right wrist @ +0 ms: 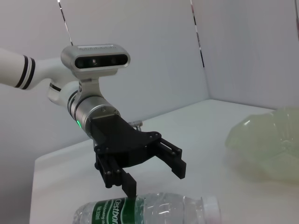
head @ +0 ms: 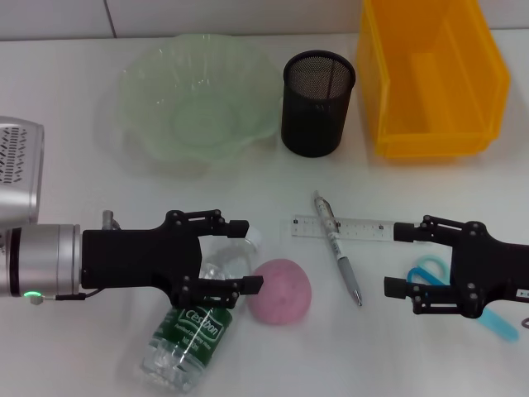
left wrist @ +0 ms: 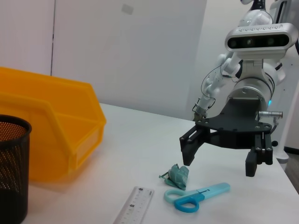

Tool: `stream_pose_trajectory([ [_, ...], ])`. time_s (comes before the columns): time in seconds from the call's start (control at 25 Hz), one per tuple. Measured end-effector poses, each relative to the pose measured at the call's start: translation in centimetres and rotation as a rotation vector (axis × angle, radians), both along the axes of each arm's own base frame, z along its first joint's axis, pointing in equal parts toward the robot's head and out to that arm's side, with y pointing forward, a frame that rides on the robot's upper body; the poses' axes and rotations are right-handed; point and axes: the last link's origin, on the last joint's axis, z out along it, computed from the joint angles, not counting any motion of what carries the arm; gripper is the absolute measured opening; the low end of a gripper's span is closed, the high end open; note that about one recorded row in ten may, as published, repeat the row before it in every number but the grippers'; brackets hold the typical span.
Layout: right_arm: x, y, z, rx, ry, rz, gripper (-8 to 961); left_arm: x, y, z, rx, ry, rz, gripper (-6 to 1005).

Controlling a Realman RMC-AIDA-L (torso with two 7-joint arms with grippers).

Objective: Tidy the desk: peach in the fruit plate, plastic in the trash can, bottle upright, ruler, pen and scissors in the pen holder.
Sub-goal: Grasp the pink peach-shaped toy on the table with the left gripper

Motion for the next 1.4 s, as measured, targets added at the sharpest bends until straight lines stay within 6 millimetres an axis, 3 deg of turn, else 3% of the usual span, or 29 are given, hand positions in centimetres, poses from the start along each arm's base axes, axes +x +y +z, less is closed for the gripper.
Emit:
stream_pose_trajectory([
  [0.52, 0.7, -0.5, 0.7, 0.021, 0.006, -0.027, 815, 1.2, 0.3, 0.0, -0.027, 0.009, -0.055, 764],
  [0.88, 1.7, -1.2, 1.9, 0.068, 0.012, -0.062, 804, 6.8, 1.6, -3.2, -0.092, 0.279, -0.230, 740],
  [1.4, 1.7, -1.3, 2.0, 0.068, 0.016, -0.061, 788, 6.4, 2.0, -4.0, -0.079, 0.402, -0.273, 704],
])
